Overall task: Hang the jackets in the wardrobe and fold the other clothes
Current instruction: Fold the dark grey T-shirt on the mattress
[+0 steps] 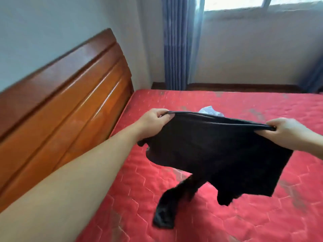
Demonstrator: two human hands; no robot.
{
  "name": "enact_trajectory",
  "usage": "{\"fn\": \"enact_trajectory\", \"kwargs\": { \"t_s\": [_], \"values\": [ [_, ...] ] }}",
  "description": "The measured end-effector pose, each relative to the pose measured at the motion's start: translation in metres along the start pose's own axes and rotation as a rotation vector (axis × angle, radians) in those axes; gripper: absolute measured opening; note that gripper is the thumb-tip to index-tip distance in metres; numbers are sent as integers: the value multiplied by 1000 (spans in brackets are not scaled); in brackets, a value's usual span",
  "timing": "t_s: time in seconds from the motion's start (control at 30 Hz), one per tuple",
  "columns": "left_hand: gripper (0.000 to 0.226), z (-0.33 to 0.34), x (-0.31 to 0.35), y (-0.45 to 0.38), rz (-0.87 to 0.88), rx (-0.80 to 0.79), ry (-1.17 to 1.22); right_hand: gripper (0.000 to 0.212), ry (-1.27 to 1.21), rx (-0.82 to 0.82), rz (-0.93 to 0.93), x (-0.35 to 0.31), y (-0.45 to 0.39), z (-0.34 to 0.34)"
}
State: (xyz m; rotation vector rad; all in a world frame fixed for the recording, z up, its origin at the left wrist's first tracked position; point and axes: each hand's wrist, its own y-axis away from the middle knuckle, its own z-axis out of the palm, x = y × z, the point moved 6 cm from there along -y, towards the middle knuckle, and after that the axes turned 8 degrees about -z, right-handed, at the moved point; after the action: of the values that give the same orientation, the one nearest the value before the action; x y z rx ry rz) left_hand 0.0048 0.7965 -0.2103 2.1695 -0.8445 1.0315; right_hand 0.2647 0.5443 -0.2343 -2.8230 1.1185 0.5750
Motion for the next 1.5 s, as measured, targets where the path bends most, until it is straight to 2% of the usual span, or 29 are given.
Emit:
{"fn": "enact_trajectory", "kwargs": {
  "t_s": [0.17, 0.23, 0.27, 0.3, 0.43, 0.47, 0.5, 0.57, 0.63, 0.7, 0.77, 0.8, 0.83, 0.9, 0.93, 1.0, 1.1, 1.13, 1.2, 1.27, 1.33, 1.4, 1.47, 1.5],
  "values": [
    [17, 40, 141, 32, 34, -191, 97, 20, 196, 8, 85, 74, 40, -85],
    [17, 79, 189, 46, 34, -295, 199, 26, 304, -68, 32, 94, 57, -98],
    [18, 100, 211, 51, 44, -319, 225, 32, 283, -98, -33, 97, 64, -100],
    [17, 122, 232, 56, 57, -324, 223, 37, 176, -113, -110, 97, 72, -101],
    [10, 203, 299, 72, 96, -332, 75, 64, -588, -176, -405, 68, 109, -116],
    [8, 216, 311, 76, 114, -325, 36, 64, -679, -184, -451, 65, 114, -122],
    [8, 223, 322, 79, 134, -299, 13, 56, -696, -171, -457, 65, 115, -125],
    [9, 224, 343, 82, 186, -184, 56, 32, -576, -136, -365, 81, 116, -123],
    [12, 213, 363, 85, 240, -74, 227, 15, -466, -132, -269, 107, 114, -106],
    [11, 198, 380, 90, 292, -28, 443, 11, -377, -204, -203, 127, 116, -81],
    [9, 181, 385, 87, 315, 33, 574, 19, -304, -253, -156, 139, 119, -71],
    [9, 174, 380, 80, 325, 85, 557, 18, -317, -251, -150, 142, 118, -75],
    [11, 166, 372, 73, 344, 162, 451, 15, -344, -252, -168, 143, 117, -82],
    [11, 162, 346, 53, 346, 302, 112, 26, -375, -271, -185, 138, 119, -107],
    [12, 165, 329, 43, 317, 321, -4, 30, -390, -279, -170, 134, 122, -121],
    [15, 180, 293, 27, 226, 284, -102, 29, -463, -269, -178, 121, 125, -145],
    [33, 215, 262, 22, 117, 191, -246, 16, -836, -142, -128, 102, 126, -174],
    [35, 228, 260, 26, 121, 135, -216, 15, -970, -85, -78, 100, 123, -180],
    [28, 254, 265, 46, 162, -50, 9, 18, -1199, -7, 27, 99, 115, -187],
    [42, 277, 272, 68, 160, -286, 203, 21, -1372, 18, 101, 98, 108, -191],
    [35, 297, 276, 83, 174, -431, 225, 28, -1478, 2, 143, 97, 103, -194],
    [13, 315, 280, 88, 211, -451, 194, 39, -1553, 16, 166, 101, 101, -195],
    [9, 322, 287, 81, 182, -370, 327, 42, -1549, 52, 141, 110, 104, -194],
    [11, 322, 289, 76, 149, -324, 417, 42, -1459, 82, 101, 118, 107, -192]
  ]
}}
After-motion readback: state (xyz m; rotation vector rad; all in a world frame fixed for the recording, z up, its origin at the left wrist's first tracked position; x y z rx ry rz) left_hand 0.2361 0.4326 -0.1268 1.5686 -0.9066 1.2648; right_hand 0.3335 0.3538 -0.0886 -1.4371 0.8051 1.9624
